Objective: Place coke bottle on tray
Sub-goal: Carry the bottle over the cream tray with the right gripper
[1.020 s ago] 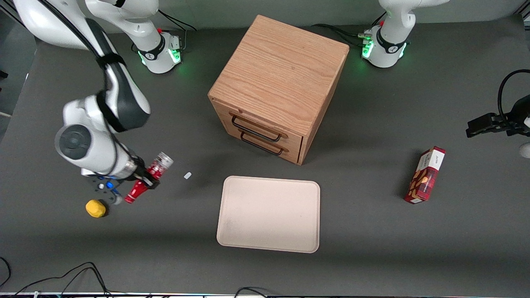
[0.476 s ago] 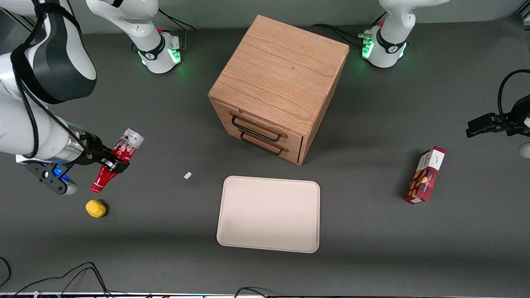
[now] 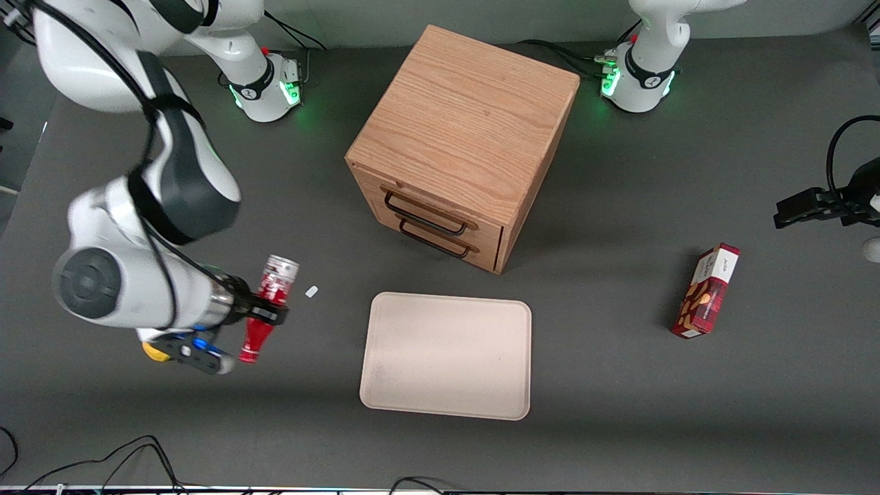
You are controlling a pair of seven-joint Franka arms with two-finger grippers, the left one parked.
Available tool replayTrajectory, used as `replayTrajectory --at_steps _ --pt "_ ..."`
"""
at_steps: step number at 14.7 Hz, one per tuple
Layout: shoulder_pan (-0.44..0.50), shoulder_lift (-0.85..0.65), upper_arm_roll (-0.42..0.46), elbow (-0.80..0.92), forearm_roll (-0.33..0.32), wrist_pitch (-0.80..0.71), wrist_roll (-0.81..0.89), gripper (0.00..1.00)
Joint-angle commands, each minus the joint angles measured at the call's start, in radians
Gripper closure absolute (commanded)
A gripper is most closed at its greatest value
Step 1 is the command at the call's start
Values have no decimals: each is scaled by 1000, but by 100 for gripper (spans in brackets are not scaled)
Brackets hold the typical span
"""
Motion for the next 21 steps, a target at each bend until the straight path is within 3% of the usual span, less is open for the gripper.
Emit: replayTrajectory --at_steps 1,8,12,20,21 --pt "106 99 -66 92 -12 83 -40 100" --pt "183 247 -88 92 -7 330 -42 100" --pt "245 305 -149 92 -9 427 -66 100" --pt "263 369 -160 81 -15 481 -98 100" --pt "265 370 -162 81 -17 481 -98 90"
